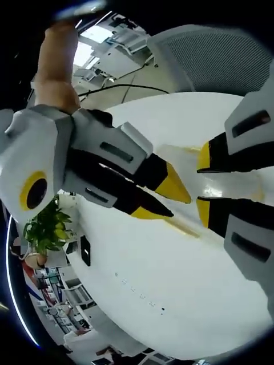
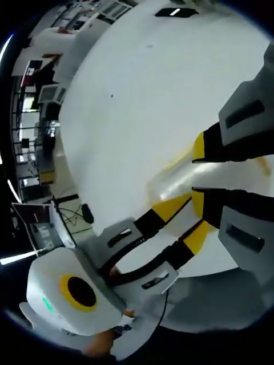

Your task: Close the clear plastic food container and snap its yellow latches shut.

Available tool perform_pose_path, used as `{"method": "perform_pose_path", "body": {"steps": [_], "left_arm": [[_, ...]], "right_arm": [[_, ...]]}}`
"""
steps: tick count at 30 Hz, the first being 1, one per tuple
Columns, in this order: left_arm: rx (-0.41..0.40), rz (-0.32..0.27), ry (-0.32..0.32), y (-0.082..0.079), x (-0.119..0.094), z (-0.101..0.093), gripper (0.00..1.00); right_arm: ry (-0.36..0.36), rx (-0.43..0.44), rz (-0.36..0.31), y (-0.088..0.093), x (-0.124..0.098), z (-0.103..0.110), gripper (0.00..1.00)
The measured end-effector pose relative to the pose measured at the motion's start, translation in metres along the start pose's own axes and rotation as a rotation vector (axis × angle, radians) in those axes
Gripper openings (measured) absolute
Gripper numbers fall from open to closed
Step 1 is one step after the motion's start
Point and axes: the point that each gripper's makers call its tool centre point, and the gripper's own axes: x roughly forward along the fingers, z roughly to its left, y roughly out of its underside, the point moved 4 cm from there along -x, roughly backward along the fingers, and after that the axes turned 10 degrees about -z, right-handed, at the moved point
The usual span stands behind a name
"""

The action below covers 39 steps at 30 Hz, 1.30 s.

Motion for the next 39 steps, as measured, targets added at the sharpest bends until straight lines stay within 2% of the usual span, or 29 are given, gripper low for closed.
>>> {"method": "perform_pose_path", "body": {"steps": [10,18,25,30,37,39], "left_arm": [[0.013,-0.014,0.027,0.001,0.002,-0.009,0.10],[0.065,-0.004,0.034,0.005,0.001,-0.019,0.16],[0.113,0.004,0.030,0.010,0.002,-0.023,0.20],[0.154,0.024,0.029,0.014,0.002,-0.026,0.21],[0.205,0.029,0.034,0.016,0.004,-0.027,0.23],[0.241,0.031,0.039,0.016,0.004,-0.027,0.23]], "right_arm": [[-0.018,-0.061,0.006,-0.003,0.008,-0.004,0.22],[-0.056,-0.092,0.025,-0.004,0.012,-0.006,0.31],[-0.110,-0.114,0.075,-0.001,0.018,-0.010,0.39],[-0.163,-0.121,0.122,0.004,0.021,-0.011,0.40],[-0.228,-0.125,0.149,0.004,0.024,-0.014,0.42],[-0.245,-0.126,0.158,0.004,0.025,-0.014,0.42]]}}
